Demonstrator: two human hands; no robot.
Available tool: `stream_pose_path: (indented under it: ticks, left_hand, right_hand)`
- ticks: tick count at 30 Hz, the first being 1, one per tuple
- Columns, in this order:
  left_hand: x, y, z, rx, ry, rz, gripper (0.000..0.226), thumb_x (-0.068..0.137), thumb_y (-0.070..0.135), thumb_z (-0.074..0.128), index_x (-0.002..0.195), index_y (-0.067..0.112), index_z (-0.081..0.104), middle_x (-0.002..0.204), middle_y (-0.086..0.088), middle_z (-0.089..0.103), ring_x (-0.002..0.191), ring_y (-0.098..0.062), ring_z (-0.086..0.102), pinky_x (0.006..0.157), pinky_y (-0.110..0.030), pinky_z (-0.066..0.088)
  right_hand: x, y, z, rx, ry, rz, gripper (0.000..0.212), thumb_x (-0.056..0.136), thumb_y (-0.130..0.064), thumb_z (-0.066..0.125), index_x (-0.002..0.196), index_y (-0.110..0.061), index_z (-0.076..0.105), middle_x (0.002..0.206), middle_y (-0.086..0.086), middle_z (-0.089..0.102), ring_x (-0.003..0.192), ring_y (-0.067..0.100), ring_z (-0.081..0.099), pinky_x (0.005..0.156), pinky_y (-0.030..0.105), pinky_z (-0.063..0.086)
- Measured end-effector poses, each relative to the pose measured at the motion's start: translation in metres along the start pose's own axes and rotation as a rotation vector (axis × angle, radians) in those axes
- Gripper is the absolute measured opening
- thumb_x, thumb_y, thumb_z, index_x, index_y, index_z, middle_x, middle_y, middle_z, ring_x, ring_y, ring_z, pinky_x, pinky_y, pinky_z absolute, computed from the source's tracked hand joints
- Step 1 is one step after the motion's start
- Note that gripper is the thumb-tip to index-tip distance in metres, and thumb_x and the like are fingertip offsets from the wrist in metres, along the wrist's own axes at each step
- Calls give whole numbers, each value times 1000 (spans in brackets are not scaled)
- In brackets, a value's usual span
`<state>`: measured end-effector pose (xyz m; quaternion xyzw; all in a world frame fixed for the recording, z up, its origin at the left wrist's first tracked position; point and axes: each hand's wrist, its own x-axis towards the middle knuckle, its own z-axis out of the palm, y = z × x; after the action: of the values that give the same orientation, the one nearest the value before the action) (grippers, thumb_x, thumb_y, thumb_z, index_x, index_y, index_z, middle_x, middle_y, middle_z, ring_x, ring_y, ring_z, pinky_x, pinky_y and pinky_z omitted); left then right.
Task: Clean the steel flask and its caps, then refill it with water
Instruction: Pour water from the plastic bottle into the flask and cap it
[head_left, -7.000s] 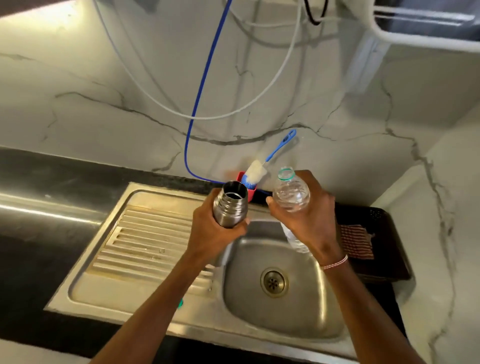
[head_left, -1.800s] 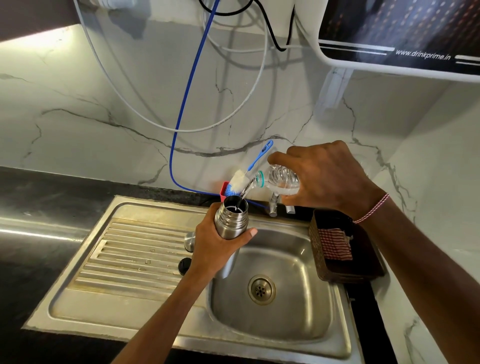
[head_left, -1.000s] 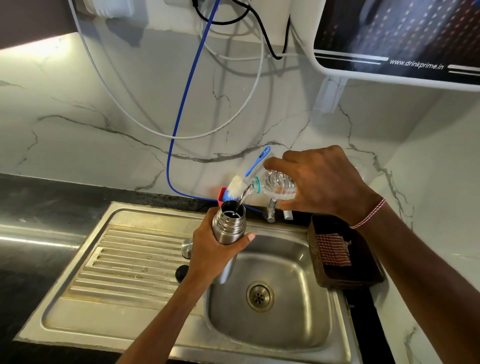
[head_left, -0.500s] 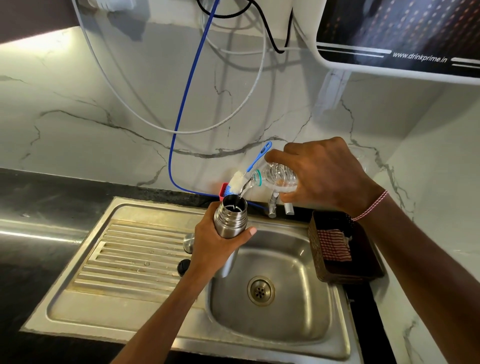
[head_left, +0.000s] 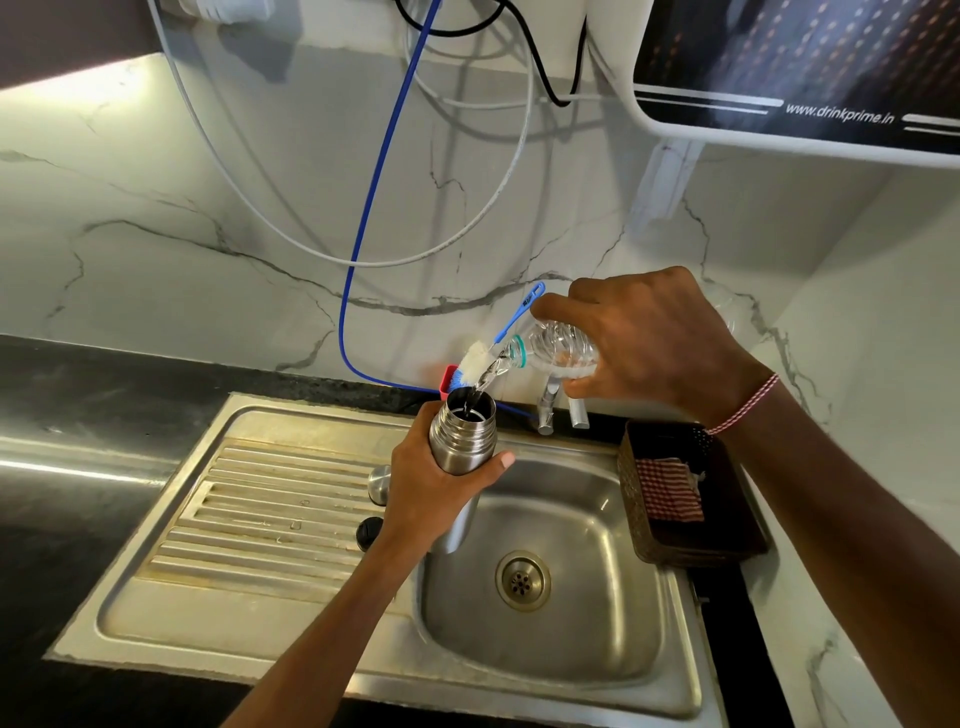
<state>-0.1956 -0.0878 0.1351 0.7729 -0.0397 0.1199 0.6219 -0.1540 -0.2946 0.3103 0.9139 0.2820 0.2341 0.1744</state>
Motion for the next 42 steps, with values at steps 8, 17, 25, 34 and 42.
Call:
stream_pose_path:
  ticks: [8,17,25,34,42]
  left_hand:
    - [-1,0,1,9,-8,-1,64,63,32,96,115,30,58,101,15,71,92,0,69,74,-12,53]
    - [1,-4,1,2,2,-2,68,63,32,96,119,23,60,104,13,72,92,-1,69,76,-12,54]
    - [0,-3,-2,-1,1,7,66,61,38,94,116,32,58,103,15,71,93,0,69,76,-13,55]
    - [-1,-6,-2,6,1,13,66,63,37,95,118,28,60,103,15,72,95,-4,70,79,-16,55]
    - [0,-7,-1,15,-5,-3,72,61,45,93,121,23,60,106,12,73,95,-6,70,81,-20,58]
  right_hand:
    - [-1,2,-2,-1,-5,-4,69,62,-59,79,123,-30,64,86,-2,69,66,27,66,56,27,29]
    - [0,-2,2,3,-12,-14,66,66,-63,74,123,-34,61,89,-4,68,71,25,66,56,28,30]
    - [1,-3,3,-6,-17,-13,66,64,-62,77,122,-34,62,87,-4,68,69,25,66,57,28,28]
    - [1,-1,2,-24,-24,-18,67,63,-61,80,122,-34,62,89,-3,68,69,25,66,57,27,29]
    - [1,0,1,-37,-6,-30,68,64,-61,81,123,-33,63,93,-1,70,72,26,67,60,29,30]
